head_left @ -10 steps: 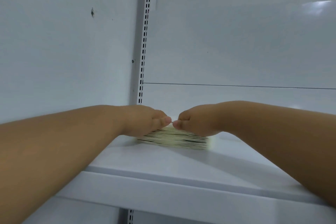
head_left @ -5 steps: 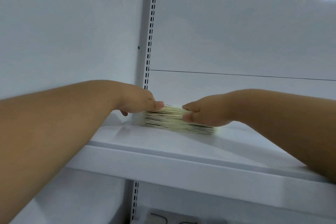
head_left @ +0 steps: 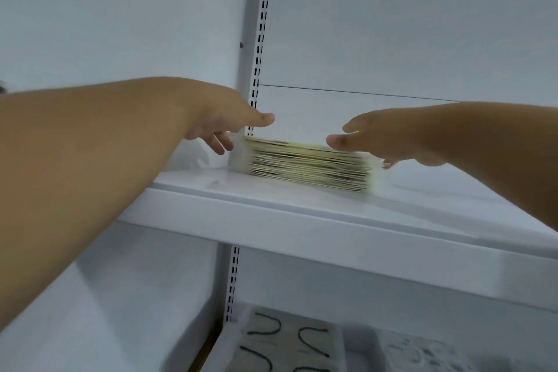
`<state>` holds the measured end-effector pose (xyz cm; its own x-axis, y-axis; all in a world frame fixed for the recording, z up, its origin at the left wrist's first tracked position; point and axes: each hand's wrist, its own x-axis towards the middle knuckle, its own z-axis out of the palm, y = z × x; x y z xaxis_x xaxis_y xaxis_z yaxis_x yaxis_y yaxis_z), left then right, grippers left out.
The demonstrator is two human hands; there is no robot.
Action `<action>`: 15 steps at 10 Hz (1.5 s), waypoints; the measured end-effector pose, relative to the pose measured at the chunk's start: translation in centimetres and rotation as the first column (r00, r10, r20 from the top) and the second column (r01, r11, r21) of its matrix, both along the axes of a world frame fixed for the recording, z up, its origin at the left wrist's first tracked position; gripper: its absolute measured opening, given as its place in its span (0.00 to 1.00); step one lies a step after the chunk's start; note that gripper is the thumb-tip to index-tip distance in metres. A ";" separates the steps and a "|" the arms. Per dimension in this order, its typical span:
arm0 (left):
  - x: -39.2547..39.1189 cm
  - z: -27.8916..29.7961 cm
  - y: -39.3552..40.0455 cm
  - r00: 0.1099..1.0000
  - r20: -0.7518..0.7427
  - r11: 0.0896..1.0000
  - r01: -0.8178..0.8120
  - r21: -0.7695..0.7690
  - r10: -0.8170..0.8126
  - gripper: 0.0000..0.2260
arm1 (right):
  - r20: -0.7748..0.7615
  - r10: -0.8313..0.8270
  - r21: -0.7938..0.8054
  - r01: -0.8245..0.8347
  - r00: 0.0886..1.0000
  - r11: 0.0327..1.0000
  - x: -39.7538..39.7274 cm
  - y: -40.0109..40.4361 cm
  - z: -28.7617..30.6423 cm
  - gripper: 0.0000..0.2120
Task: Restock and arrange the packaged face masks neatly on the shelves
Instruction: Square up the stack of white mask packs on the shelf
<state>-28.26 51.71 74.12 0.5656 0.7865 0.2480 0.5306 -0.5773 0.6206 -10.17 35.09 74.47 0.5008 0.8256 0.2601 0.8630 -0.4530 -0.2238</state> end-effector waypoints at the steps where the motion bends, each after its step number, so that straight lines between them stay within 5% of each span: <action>1: 0.6 -0.3 -0.2 0.998 0.035 0.999 0.046 -0.010 -0.046 0.23 | -0.022 -0.013 -0.072 0.011 1.000 0.997 -0.1 -0.2 -1.2 0.31; 2: 0.9 -0.5 -0.3 0.995 0.076 0.997 0.069 -0.040 -0.066 0.18 | -0.089 -0.034 -0.014 0.033 0.995 0.999 -0.1 0.0 -1.3 0.31; 4: 1.2 -0.2 -1.1 0.982 0.181 0.957 0.109 -0.268 -0.061 0.26 | -0.601 0.112 0.317 0.108 0.791 0.942 1.1 1.2 -1.8 0.34; 5: 1.3 -0.1 -1.1 0.980 0.196 0.954 0.097 -0.284 -0.041 0.25 | -0.661 0.116 0.342 0.160 0.741 0.926 1.5 1.4 -2.1 0.27; 8: 1.0 -0.3 -1.0 0.977 0.208 0.909 0.129 -0.395 -0.048 0.16 | -0.531 0.169 0.454 0.110 0.830 0.884 1.6 1.5 -1.8 0.29; 10: 1.1 -0.8 -0.8 0.971 0.226 0.896 0.172 -0.410 -0.083 0.18 | -0.764 0.221 0.485 0.313 0.606 0.816 3.6 2.7 -1.8 0.41; 15: 1.1 -0.2 0.1 0.984 0.166 0.897 0.133 -0.421 -0.068 0.14 | -0.794 0.230 0.392 0.183 0.562 0.902 2.2 0.5 -1.1 0.36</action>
<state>-27.19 51.80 73.89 0.6313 0.7754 -0.0160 0.3703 -0.2833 0.8847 -7.95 35.63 73.38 0.6427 0.7647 0.0464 0.2216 -0.1277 -0.9667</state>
